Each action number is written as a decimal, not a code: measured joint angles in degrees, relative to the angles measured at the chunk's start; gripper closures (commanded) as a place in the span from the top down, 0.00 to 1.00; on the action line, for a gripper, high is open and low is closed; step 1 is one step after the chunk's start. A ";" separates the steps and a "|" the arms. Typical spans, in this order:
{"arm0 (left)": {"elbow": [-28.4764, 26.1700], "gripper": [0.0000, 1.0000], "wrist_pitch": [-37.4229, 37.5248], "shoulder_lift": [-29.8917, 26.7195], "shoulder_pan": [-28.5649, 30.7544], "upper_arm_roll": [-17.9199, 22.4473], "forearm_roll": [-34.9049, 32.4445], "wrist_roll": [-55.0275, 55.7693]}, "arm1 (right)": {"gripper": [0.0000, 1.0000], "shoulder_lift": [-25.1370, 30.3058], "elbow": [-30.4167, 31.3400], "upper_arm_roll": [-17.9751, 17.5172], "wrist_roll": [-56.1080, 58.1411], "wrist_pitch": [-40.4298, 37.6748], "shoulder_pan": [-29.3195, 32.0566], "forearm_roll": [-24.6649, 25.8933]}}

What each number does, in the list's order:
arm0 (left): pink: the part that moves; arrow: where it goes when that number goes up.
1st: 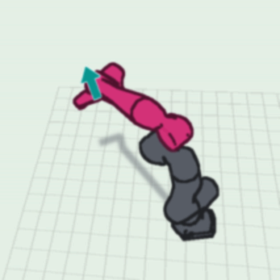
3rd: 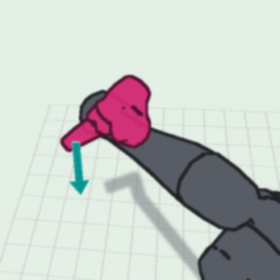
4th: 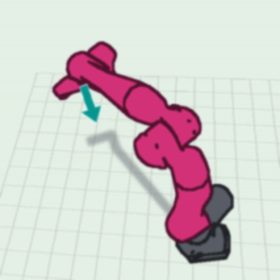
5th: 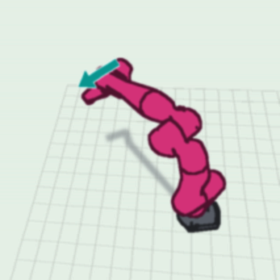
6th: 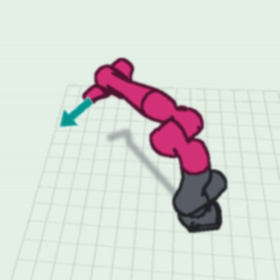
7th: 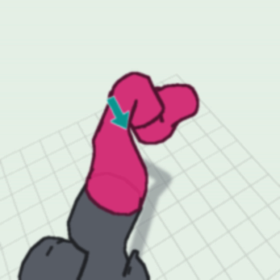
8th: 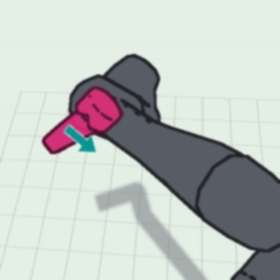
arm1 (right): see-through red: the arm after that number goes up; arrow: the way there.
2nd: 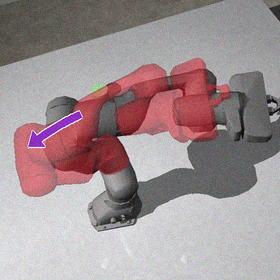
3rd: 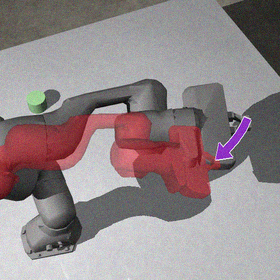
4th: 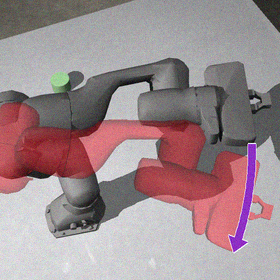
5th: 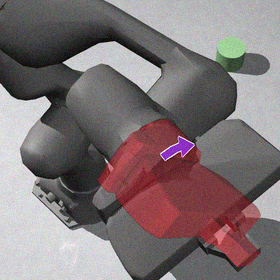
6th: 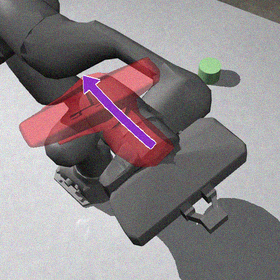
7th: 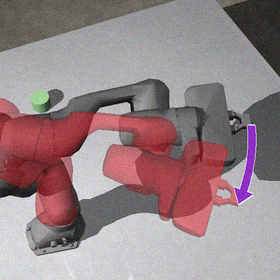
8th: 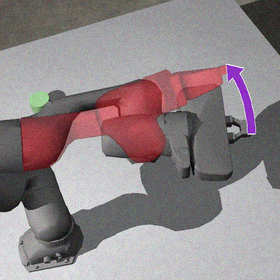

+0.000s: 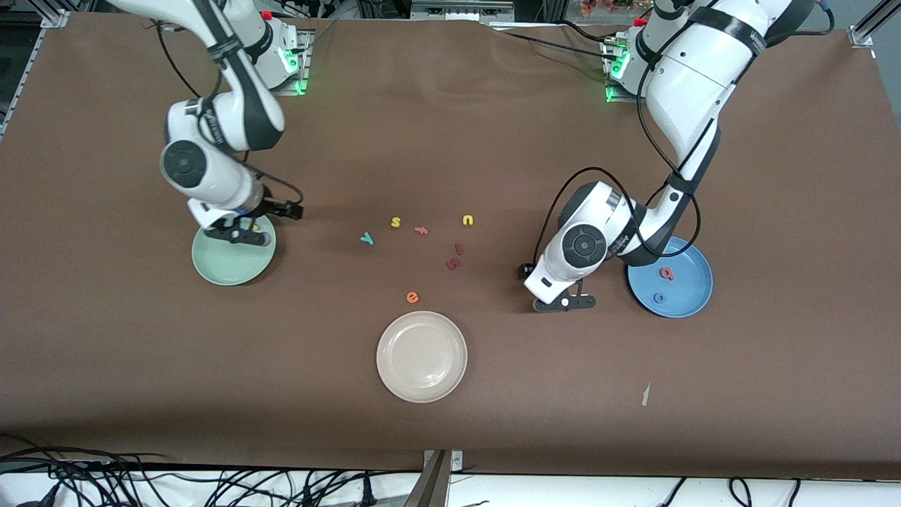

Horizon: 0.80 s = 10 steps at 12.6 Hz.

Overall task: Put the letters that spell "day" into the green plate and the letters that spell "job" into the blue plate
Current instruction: 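Grasp the teal j and teal y with the left and right grippers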

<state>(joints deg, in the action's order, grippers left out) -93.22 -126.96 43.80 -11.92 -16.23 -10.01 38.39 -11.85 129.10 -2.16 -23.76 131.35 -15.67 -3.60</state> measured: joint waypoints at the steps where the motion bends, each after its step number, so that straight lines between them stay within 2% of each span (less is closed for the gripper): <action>1: -0.01 0.92 0.00 0.00 0.03 0.04 0.00 2.22 | 0.99 0.02 0.00 -2.81 -1.83 0.07 -0.13 0.00; 4: -0.35 0.84 0.00 0.03 0.06 0.08 0.00 6.28 | 0.98 0.03 -1.35 -9.42 -9.09 0.44 -0.54 -0.01; 5: -0.51 0.81 0.00 0.03 0.07 0.09 0.00 6.60 | 0.92 0.02 -2.05 -10.10 -10.25 0.40 -0.83 -0.01; 6: -0.67 0.77 0.00 0.03 0.09 0.09 0.00 6.79 | 0.92 -0.08 -2.54 -10.20 -10.59 0.49 -0.95 -0.01; 7: -0.85 0.70 0.00 0.03 0.11 0.10 0.00 6.98 | 0.81 -0.59 -3.23 -10.18 -10.96 0.69 -0.95 -0.01; 8: -0.98 0.64 -0.02 0.03 0.11 0.09 0.00 7.08 | 0.76 -1.58 -4.25 -10.18 -12.62 0.91 -0.96 -0.04; 10: -0.94 0.58 -0.26 0.00 0.11 0.00 0.00 7.19 | 0.77 -4.82 -7.98 -10.19 -23.56 0.95 -1.36 0.23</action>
<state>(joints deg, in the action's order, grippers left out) -94.15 -127.22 43.80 -11.81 -16.23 -10.00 45.58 -16.66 121.12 -12.35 -47.32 132.30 -17.04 -3.37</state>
